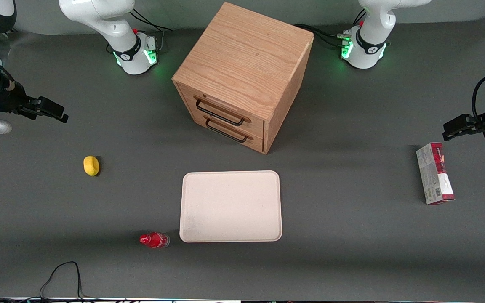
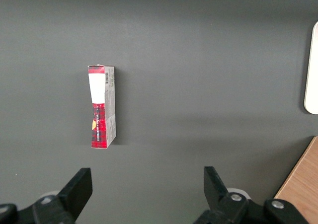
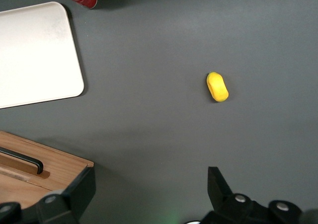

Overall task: Place coke bottle on tray
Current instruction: 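Move the open right gripper down over the red Coca-Cola bottle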

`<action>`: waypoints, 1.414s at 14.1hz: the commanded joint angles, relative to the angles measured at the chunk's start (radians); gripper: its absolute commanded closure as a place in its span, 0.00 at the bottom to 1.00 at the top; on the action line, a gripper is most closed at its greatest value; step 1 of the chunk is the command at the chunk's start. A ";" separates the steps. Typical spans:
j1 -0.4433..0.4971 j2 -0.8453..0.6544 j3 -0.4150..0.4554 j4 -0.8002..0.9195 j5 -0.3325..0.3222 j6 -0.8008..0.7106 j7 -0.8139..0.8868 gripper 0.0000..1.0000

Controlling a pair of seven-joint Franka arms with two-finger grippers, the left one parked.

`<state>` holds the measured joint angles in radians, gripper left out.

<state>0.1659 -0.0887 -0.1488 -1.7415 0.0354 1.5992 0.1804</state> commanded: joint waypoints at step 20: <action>0.032 0.785 0.103 0.878 0.018 0.074 -0.022 0.00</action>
<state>0.2060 0.5620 -0.0551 -1.0239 0.0384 1.6864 0.1804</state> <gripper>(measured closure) 0.000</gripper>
